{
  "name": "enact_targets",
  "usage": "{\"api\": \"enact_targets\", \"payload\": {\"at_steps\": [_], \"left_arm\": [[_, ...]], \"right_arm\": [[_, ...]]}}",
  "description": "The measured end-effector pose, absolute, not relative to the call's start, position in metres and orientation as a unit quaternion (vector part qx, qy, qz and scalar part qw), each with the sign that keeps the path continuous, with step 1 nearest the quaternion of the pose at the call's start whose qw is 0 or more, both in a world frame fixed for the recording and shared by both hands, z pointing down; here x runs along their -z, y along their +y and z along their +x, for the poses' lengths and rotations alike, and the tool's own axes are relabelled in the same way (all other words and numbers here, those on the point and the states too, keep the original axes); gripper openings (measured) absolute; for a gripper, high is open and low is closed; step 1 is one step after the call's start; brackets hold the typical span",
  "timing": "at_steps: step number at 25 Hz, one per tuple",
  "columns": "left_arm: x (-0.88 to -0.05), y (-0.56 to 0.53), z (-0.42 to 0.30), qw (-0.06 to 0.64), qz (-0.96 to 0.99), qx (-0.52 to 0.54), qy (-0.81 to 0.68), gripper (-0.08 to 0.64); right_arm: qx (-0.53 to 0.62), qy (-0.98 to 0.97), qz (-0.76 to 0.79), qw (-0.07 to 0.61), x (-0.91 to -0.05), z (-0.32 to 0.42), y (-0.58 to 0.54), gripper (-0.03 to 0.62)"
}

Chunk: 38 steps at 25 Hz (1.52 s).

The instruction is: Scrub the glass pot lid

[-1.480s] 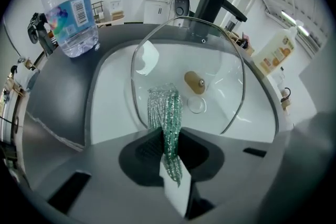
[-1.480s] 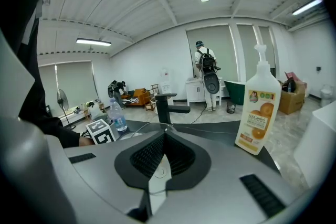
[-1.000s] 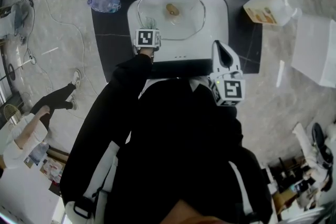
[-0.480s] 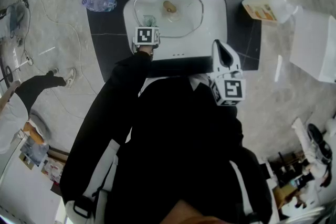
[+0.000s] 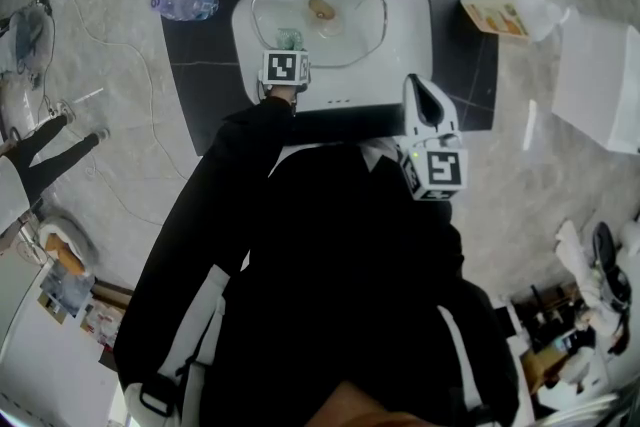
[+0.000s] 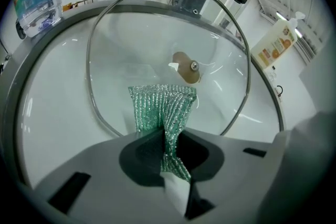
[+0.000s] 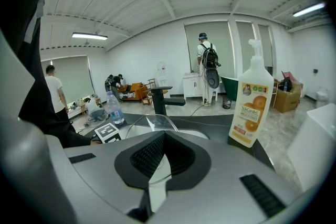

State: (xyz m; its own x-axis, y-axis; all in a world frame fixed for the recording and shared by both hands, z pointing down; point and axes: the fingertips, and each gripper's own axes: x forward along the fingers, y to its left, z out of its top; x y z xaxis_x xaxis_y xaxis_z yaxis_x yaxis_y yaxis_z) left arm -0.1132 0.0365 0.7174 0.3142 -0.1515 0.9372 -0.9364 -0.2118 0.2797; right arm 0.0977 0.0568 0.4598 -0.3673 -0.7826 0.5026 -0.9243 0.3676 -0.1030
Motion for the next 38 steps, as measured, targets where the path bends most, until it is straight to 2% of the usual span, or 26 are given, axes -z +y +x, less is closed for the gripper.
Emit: {"api": "enact_targets", "payload": {"at_steps": [38], "left_arm": [[-0.723, 0.046, -0.045, 0.478, 0.682, -0.444, -0.329, 0.057]], "right_arm": [[-0.212, -0.783, 0.556, 0.180, -0.461, 0.113, 0.063, -0.008]]}}
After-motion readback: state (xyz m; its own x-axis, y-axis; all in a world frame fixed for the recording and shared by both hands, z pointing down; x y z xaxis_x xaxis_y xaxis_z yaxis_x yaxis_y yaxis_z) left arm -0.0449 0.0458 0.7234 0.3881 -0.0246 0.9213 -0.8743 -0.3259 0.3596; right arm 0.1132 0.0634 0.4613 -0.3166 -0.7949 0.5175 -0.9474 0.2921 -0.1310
